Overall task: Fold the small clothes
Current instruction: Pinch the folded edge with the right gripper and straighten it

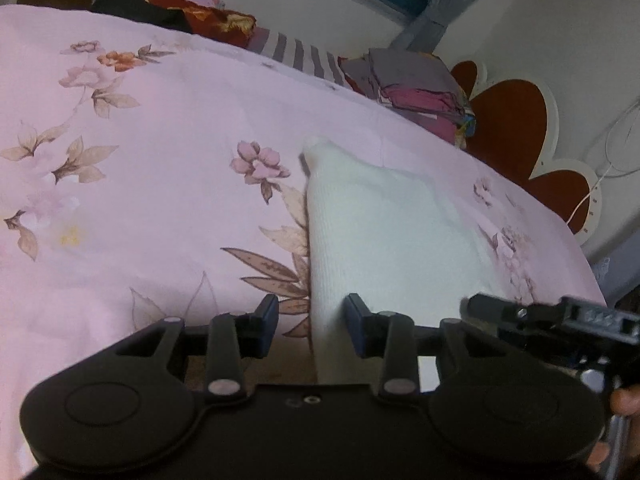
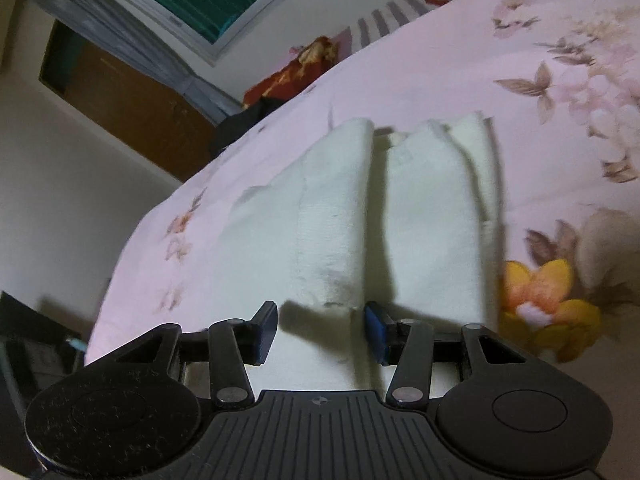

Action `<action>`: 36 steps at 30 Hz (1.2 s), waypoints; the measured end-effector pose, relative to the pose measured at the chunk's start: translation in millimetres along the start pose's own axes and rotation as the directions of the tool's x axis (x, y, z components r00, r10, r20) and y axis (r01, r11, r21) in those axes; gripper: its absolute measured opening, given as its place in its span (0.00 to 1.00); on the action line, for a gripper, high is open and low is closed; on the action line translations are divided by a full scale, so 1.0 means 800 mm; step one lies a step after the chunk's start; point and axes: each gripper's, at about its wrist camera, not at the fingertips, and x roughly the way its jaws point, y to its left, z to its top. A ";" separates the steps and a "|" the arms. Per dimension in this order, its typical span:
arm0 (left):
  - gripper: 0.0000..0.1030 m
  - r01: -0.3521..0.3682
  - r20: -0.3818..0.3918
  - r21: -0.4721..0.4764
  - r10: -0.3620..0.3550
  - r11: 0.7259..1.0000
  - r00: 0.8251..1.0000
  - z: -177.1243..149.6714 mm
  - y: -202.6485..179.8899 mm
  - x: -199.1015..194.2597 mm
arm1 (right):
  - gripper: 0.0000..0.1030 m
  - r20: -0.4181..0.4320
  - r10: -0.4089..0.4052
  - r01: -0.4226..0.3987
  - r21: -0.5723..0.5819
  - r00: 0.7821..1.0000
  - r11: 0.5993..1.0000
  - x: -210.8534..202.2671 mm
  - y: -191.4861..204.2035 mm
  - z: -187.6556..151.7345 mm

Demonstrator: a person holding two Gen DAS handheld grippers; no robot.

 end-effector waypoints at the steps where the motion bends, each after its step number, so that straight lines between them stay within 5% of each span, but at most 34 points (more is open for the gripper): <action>1: 0.35 0.007 -0.001 -0.008 -0.007 1.000 1.000 0.000 0.003 0.000 | 0.47 -0.009 0.023 -0.023 -0.008 1.000 1.000 0.001 0.004 0.002; 9: 0.33 0.035 0.042 -0.010 -0.035 0.999 0.998 0.008 0.012 -0.009 | 0.46 -0.023 -0.065 0.063 -0.050 0.998 0.997 0.016 0.019 0.006; 10: 0.33 0.037 0.055 -0.006 -0.037 0.999 0.998 0.011 0.013 -0.010 | 0.19 -0.024 -0.078 0.076 -0.071 0.997 0.995 0.018 0.024 0.005; 11: 0.31 0.047 0.067 0.003 -0.047 0.999 0.997 0.015 0.012 -0.011 | 0.13 -0.025 -0.089 0.086 -0.097 0.996 0.991 0.021 0.031 0.004; 16: 0.29 0.115 0.117 0.189 -0.139 0.975 0.983 0.029 -0.029 -0.014 | 0.12 0.075 -0.130 0.145 -0.268 0.989 0.953 -0.002 0.062 -0.020; 21: 0.29 0.136 0.014 0.357 -0.151 0.924 0.988 0.022 -0.098 0.014 | 0.12 0.158 -0.168 0.199 -0.214 0.973 0.956 -0.056 0.049 -0.025; 23: 0.30 0.137 -0.031 0.372 -0.135 0.918 0.990 0.014 -0.111 0.030 | 0.12 0.124 -0.245 0.263 -0.159 0.962 0.952 -0.059 0.012 -0.027; 26: 0.30 0.109 -0.036 0.381 -0.103 0.918 0.994 0.004 -0.113 0.039 | 0.12 0.099 -0.175 0.181 -0.056 0.980 0.982 -0.066 -0.023 -0.027; 34: 0.32 0.089 -0.037 0.383 -0.080 0.919 0.996 0.010 -0.105 0.028 | 0.12 0.102 -0.101 0.107 -0.061 0.990 0.992 -0.055 -0.012 -0.028; 36: 0.34 0.077 -0.046 0.399 -0.064 0.914 0.997 0.007 -0.105 0.031 | 0.12 0.092 -0.143 0.151 -0.082 0.985 0.985 -0.049 -0.012 -0.028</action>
